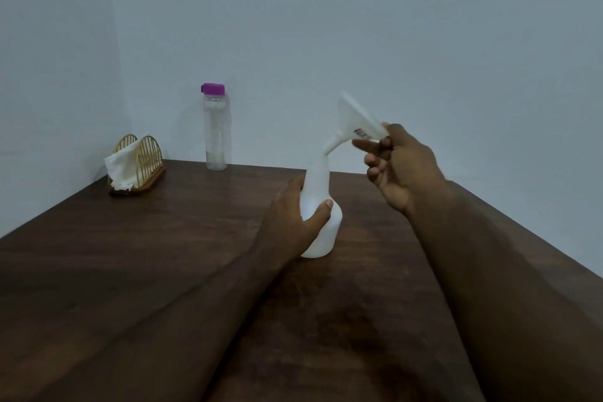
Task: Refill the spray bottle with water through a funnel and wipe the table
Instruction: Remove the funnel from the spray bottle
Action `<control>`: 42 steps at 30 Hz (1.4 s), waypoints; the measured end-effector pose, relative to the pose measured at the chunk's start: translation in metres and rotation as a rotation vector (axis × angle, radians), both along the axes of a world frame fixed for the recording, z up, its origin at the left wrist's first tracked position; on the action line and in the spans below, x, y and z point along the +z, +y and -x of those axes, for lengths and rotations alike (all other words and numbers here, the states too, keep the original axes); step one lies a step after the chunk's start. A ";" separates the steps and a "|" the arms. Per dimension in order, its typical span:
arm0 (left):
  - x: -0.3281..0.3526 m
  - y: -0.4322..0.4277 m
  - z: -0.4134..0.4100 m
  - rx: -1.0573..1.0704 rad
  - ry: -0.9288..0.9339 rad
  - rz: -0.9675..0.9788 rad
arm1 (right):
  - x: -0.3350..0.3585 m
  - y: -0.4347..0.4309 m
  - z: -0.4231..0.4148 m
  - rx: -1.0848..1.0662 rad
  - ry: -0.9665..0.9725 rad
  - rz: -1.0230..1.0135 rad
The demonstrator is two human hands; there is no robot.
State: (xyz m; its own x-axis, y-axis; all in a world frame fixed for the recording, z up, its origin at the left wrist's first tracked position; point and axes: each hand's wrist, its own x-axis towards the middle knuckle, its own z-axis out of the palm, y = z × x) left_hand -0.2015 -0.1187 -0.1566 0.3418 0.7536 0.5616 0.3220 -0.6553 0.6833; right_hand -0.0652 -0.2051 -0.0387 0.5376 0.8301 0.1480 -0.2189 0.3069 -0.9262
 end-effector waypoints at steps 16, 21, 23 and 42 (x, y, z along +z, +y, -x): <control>0.001 -0.001 0.001 0.012 -0.021 -0.032 | -0.002 -0.002 0.003 -0.032 -0.116 0.073; 0.001 -0.002 0.001 0.016 -0.017 -0.026 | -0.001 -0.002 0.005 -0.033 -0.065 0.027; 0.001 0.000 0.001 0.014 -0.016 -0.040 | -0.001 -0.003 0.008 -0.049 -0.151 0.066; 0.017 0.009 0.029 0.031 -0.237 0.127 | 0.031 -0.020 0.056 -0.289 -0.774 -0.143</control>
